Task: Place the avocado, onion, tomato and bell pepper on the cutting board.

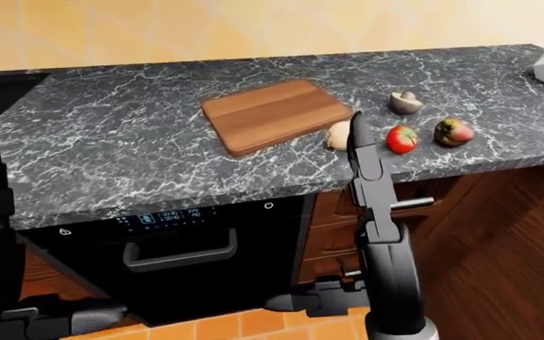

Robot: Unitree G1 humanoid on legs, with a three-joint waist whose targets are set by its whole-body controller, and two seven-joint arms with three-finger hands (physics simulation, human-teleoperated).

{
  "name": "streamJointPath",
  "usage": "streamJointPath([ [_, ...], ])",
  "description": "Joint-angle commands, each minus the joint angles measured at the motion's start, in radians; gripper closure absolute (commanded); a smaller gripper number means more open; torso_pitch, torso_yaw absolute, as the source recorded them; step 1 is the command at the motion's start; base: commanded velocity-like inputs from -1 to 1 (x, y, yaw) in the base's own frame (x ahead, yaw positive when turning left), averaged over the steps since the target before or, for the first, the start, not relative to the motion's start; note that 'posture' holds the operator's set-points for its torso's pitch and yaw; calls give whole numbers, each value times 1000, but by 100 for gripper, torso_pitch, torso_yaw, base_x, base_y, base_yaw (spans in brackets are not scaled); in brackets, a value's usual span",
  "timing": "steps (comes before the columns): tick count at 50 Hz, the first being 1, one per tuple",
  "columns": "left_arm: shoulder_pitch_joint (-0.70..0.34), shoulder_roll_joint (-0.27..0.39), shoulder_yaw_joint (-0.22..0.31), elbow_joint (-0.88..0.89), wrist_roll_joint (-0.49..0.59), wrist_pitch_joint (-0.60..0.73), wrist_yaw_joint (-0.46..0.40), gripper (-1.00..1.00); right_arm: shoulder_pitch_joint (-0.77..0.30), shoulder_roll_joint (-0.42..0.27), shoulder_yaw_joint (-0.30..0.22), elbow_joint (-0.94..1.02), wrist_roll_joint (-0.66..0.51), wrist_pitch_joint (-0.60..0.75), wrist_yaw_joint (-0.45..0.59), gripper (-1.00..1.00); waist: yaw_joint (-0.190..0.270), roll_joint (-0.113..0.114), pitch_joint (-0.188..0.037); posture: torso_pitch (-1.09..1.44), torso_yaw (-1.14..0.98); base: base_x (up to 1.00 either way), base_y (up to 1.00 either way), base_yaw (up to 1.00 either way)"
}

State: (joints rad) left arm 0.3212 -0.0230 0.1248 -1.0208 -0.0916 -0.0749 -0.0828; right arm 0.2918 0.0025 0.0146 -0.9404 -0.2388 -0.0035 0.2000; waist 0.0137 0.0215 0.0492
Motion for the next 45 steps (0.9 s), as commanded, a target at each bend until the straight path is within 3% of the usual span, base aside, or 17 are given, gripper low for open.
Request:
streamJointPath([
  [1,-5,-2,-2,-26,-1,-18,-4,-100,-8,-2,-4,-28,6,-21,-7,-100,-1,6,-2,0,0,0,-21,0],
  [6,-7,-3,-1,-26,-2,-16,-5,-100,-11,-3,-2,-29,3,-17,-7,-100,2,-45,-12,0,0,0,-30,0],
  [8,-7,-2,0,-26,-3,-16,-5,-100,-10,-3,-3,-32,3,-16,-6,-100,-3,-108,-34,0,0,0,-32,0],
  [9,-7,-3,-1,-26,-2,-16,-6,-100,-10,-3,-4,-31,4,-16,-6,-100,-10,-75,-20,0,0,0,-32,0],
  [11,-8,-4,-1,-26,-1,-15,-7,-100,-9,-3,-1,-31,2,-17,-6,-100,-6,-71,-6,0,0,0,-32,0],
  [21,-5,-7,-7,-26,5,-19,-11,-100,-6,-4,1,-24,-1,-21,-7,-100,1,-1,3,0,0,0,-32,0],
  [24,-4,-7,-8,-26,7,-19,-10,-100,-5,-4,1,-24,1,-24,-7,-100,-1,46,-4,0,0,0,-32,0],
  [25,-4,-6,-7,-26,6,-20,-9,-100,-5,-4,0,-25,1,-23,-7,-100,5,22,2,0,0,0,-33,0],
  [30,-6,-5,-7,-26,5,-17,-9,-100,-5,-4,1,-24,-1,-22,-7,-100,8,33,-14,0,0,0,-32,0],
  [33,-6,-6,-7,-26,4,-17,-10,-100,-5,-4,2,-23,-1,-23,-7,-100,9,4,-4,0,0,0,-32,0],
  [35,-7,-6,-7,-26,4,-16,-11,-100,-5,-4,0,-21,0,-24,-7,-100,9,-29,-6,0,0,0,-32,0],
  [37,-7,-6,-7,-26,4,-17,-11,-100,-5,-4,1,-23,-1,-23,-7,-100,1,-107,-31,0,0,0,-32,0],
  [38,-7,-6,-7,-26,4,-16,-11,-100,-6,-4,1,-23,-2,-23,-7,-100,-8,-71,-21,0,0,0,-33,0],
  [40,-7,-6,-7,-26,4,-17,-11,-100,-5,-4,1,-23,-5,-25,-7,-100,-12,-54,-12,0,0,0,-20,0],
  [41,-7,-7,-7,-26,4,-16,-11,-100,-6,-4,1,-22,-5,-26,-8,-100,-14,-58,-2,0,0,0,-2,0],
  [43,-8,-7,-6,-26,4,-15,-12,-100,-6,-5,2,-19,-9,-29,-8,-100,-15,-53,-31,0,0,9,0,0],
  [45,-8,-7,-7,-26,5,-15,-12,-100,-5,-4,2,-18,-11,-31,-8,-100,-12,-51,12,0,0,29,0,0],
])
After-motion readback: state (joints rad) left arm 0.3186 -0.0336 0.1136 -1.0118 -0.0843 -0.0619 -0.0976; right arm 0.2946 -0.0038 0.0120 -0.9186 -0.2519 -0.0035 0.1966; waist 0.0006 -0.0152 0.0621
